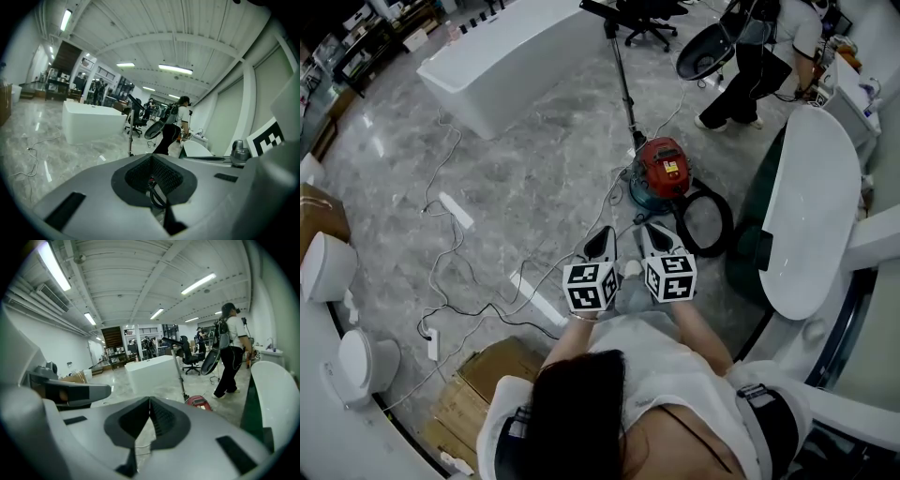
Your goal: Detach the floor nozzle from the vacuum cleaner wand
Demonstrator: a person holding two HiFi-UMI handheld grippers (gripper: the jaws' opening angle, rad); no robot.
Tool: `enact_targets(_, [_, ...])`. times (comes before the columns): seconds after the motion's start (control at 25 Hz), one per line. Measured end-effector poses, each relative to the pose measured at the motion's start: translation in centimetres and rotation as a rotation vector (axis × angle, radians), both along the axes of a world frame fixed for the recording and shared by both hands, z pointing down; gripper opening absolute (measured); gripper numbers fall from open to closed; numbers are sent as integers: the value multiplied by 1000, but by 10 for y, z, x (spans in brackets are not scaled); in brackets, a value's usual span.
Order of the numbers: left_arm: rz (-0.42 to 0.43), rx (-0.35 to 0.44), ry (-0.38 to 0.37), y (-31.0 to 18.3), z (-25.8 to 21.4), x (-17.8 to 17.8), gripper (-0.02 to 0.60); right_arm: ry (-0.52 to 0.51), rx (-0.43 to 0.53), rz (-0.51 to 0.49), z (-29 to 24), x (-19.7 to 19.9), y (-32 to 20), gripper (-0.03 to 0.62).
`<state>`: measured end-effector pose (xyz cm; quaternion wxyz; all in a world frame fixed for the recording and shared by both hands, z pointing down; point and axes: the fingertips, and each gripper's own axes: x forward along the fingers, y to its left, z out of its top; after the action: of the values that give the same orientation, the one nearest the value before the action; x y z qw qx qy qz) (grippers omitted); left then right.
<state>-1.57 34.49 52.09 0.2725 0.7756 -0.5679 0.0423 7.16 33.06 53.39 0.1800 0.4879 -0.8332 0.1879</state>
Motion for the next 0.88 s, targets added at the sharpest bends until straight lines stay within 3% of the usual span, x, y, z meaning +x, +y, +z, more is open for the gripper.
enact_targets(0.4, [-21,-4,6,-36,2,6,3,10,-18,-15,9,9,-40,15])
enact_targets(0.88, [-25,-30,-36,-97,8,19,3,8,-35,-35,19,21,-99,15])
